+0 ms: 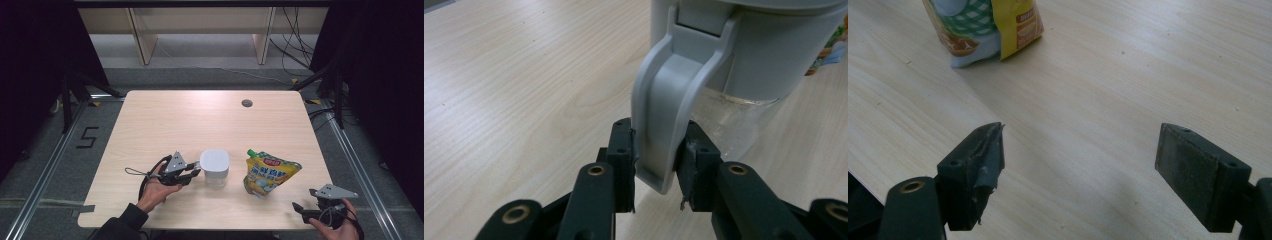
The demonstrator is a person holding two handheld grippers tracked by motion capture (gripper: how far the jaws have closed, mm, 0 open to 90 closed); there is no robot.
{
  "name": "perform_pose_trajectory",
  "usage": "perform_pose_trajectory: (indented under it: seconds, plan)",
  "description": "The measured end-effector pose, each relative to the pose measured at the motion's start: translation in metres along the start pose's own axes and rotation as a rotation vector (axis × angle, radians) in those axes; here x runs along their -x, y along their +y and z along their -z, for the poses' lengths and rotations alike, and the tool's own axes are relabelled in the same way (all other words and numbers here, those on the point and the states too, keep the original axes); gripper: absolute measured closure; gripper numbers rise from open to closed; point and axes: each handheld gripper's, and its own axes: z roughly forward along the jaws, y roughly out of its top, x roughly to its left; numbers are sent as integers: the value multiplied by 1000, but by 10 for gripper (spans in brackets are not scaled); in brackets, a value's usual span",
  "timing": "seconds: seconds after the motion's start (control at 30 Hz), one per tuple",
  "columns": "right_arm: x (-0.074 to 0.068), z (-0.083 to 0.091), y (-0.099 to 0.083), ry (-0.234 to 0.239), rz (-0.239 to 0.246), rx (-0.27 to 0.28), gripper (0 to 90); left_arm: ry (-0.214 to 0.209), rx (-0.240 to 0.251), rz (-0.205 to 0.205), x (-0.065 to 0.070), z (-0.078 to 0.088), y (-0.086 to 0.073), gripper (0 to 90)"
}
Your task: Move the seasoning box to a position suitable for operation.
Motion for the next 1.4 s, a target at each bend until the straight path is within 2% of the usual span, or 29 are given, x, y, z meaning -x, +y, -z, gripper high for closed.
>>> perform_pose_trajectory:
  seconds: [0.07, 0.13, 0.2, 0.27, 0.3, 0.37, 0.43, 0.47, 0.5, 0.6, 0.63, 0.67, 0.7, 0.73, 0.8, 0.83, 0.87, 0.93, 0.97, 1.03, 1.1, 1.13, 1.17, 1.23, 1.27, 1.33, 1.4]
  plan:
    - [2, 0, 0, -2, 19, 5, 207, 1, 5, -13, 2, 2, -1, 698]
    - [1, 0, 0, -2, 15, 3, 207, 9, -1, 2, 4, 3, -2, 698]
    - [1, -1, 0, 6, 14, 7, 207, -21, 7, -16, 9, 4, -3, 698]
    - [-1, 0, 0, -2, -1, 2, 208, -27, -5, -29, 11, 5, -3, 698]
    - [1, 0, 1, -1, 13, 1, 207, -28, 2, -23, 16, 5, -3, 698]
    - [1, 0, 1, -2, 13, 2, 207, -35, -6, -20, 18, 6, -3, 698]
    - [2, 0, 0, -2, 28, 9, 208, -55, -5, -31, 22, 9, -4, 698]
    - [2, -1, 0, -2, 32, 10, 208, -54, -14, -36, 24, 11, -5, 698]
    - [1, 0, 1, 1, 14, 6, 208, -54, -16, -35, 27, 12, -5, 698]
    - [2, 0, 0, 6, 19, 12, 209, -61, -21, -45, 33, 17, -7, 698]
    - [2, 0, 0, 10, 14, 8, 210, -70, -19, -27, 35, 17, -8, 698]
    - [-1, 1, 0, 3, -13, 4, 211, -61, -15, -30, 38, 18, -8, 698]
    - [-1, 1, 0, 3, -13, 4, 211, -61, -15, -30, 38, 18, -8, 697]
    - [1, 1, 0, 5, 16, 12, 211, -59, -12, -24, 40, 18, -8, 697]
    - [1, 1, 0, 13, 16, 15, 213, -66, -20, -31, 43, 20, -9, 697]
    - [1, 1, 0, 12, 17, 16, 213, -73, -13, -17, 45, 20, -10, 697]
    - [-2, 2, 0, 10, -11, 9, 214, -69, -18, -21, 46, 21, -9, 697]
    - [-1, 1, 0, 12, -1, 17, 214, -70, -24, -31, 47, 22, -10, 697]
    - [-3, 1, 0, 29, -20, 11, 213, -68, -17, -40, 48, 22, -10, 697]
    - [-2, 1, 0, 18, -3, 19, 213, -88, -22, -30, 52, 23, -10, 697]
    - [-2, 1, 0, 12, -2, 11, 214, -82, -19, -42, 55, 23, -10, 697]
    - [-1, 1, 1, 11, 20, 18, 214, -81, -15, -30, 56, 23, -11, 697]
    - [-1, 2, 1, 6, 21, 14, 214, -74, -32, -33, 57, 25, -11, 697]
    - [-2, 2, 1, 8, 23, 15, 214, -77, -25, -20, 58, 25, -11, 696]
    - [-4, 2, 1, 8, -8, 9, 215, -79, -25, -20, 58, 25, -11, 696]
    - [-1, 2, 1, 7, 23, 15, 215, -84, -11, -9, 57, 24, -12, 694]
    - [-1, 2, 1, 5, 24, 14, 215, -91, -16, 0, 56, 24, -12, 690]
